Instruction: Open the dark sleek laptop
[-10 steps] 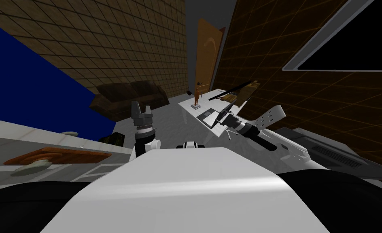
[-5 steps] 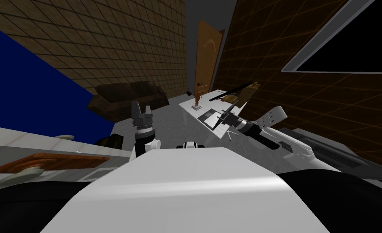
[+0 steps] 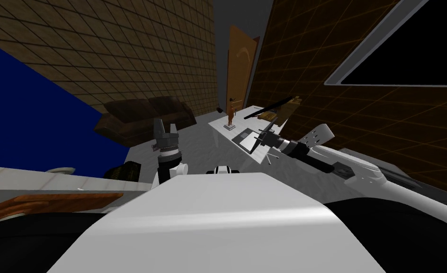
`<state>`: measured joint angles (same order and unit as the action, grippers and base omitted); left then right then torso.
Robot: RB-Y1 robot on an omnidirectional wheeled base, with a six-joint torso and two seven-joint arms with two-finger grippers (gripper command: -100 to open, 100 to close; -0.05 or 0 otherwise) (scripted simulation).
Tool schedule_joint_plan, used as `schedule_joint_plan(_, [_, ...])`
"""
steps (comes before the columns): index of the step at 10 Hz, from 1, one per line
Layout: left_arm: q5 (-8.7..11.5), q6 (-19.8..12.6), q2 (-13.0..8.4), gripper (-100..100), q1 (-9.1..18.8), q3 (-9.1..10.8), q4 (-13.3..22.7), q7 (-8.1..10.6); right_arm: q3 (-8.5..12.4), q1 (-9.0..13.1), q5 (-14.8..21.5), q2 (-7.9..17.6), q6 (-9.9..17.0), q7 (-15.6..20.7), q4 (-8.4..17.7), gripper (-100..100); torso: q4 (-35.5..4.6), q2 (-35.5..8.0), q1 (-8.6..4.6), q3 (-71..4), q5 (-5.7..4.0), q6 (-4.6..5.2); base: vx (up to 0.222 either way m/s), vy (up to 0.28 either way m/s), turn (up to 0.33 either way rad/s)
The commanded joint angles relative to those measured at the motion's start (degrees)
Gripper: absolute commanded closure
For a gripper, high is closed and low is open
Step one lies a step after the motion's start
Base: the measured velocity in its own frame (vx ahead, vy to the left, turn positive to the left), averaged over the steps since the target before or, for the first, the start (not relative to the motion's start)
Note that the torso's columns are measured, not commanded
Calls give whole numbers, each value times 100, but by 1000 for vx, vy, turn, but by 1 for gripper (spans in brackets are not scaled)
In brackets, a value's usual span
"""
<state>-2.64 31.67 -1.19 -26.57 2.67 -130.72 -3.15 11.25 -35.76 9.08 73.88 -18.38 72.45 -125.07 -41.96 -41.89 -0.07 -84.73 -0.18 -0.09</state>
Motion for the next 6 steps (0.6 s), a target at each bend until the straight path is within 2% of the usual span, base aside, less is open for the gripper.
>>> schedule_joint_plan(1, [0, 0, 0, 0, 0, 0, 0, 0, 128, -230, -95, 430, 163, -168, -99, 100, 0, -5, -1, 5, -3, -1, 68, 41, -52])
schedule_joint_plan(2, [0, 0, 0, 0, 0, 0, 0, 0, 128, -230, -95, 560, 163, -168, -99, 100, -2, -6, -3, 5, -2, 4, 55, 31, -38])
schedule_joint_plan(3, [0, 0, 0, 0, 0, 0, 0, 0, 221, -352, -162, 750, 277, -276, -174, 100, -3, -12, -8, 9, -5, 2, 47, 33, -51])
schedule_joint_plan(6, [0, 0, 0, 0, 0, 0, 0, 0, 313, -473, -229, 1193, 392, -384, -248, 100, -8, -26, -9, 18, -4, 15, 53, 41, -44])
